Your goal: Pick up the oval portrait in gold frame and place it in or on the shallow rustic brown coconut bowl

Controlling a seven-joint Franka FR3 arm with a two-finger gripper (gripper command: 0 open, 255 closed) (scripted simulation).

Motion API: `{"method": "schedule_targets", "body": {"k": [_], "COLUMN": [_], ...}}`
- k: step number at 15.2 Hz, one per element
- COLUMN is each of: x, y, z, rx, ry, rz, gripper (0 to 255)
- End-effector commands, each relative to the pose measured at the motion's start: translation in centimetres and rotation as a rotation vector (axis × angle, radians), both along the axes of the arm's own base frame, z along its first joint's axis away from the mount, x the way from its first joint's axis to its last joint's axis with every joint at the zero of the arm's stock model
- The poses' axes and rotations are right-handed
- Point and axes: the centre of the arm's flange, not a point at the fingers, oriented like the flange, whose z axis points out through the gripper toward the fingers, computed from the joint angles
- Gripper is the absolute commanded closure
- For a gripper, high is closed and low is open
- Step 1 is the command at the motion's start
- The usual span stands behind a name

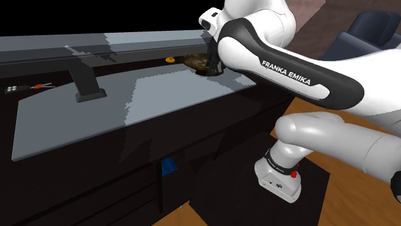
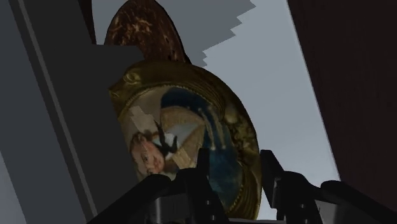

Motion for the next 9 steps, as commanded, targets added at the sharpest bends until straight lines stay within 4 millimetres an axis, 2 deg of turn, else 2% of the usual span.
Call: {"method": "schedule_targets", "body": {"k": [1, 9], "x": [-0.02, -0.02], "y": [-2.10, -2.10], "z": [1.03, 1.03], "rx": [-0.055, -0.055], "ry": [0.013, 0.013], "rz": [-0.065, -0.065], "gripper": [0, 0]}}
